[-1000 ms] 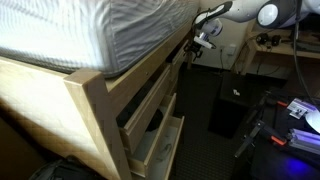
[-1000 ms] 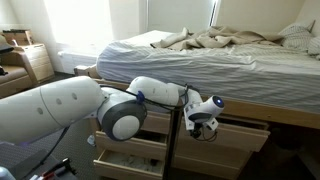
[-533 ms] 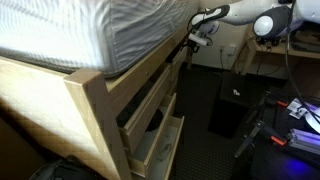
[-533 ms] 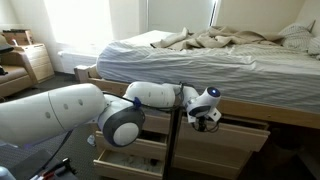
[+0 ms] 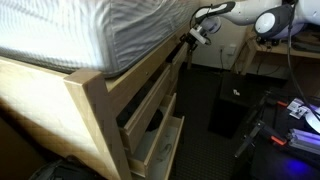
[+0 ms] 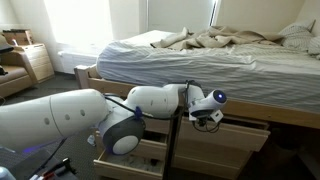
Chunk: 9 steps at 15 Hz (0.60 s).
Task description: Open both topmost drawers fully
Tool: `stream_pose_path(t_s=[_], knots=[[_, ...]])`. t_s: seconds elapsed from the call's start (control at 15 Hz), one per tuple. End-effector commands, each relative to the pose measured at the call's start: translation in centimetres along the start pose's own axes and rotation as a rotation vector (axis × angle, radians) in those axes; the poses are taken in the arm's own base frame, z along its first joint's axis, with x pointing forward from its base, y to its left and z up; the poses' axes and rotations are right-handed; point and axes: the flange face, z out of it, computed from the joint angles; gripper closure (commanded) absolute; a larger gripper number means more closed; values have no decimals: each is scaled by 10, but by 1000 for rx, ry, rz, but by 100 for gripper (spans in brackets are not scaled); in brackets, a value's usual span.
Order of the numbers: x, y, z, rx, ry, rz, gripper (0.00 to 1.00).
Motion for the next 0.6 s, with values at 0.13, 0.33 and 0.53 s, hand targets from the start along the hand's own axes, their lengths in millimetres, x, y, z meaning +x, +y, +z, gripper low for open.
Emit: stream_pose_path(t_s=[0.13, 0.33, 0.53], knots=[[-5, 9, 12, 48, -53, 12, 0], [-13, 17, 25, -73, -46, 3, 0], [-24, 33, 44, -144, -74, -27, 0]])
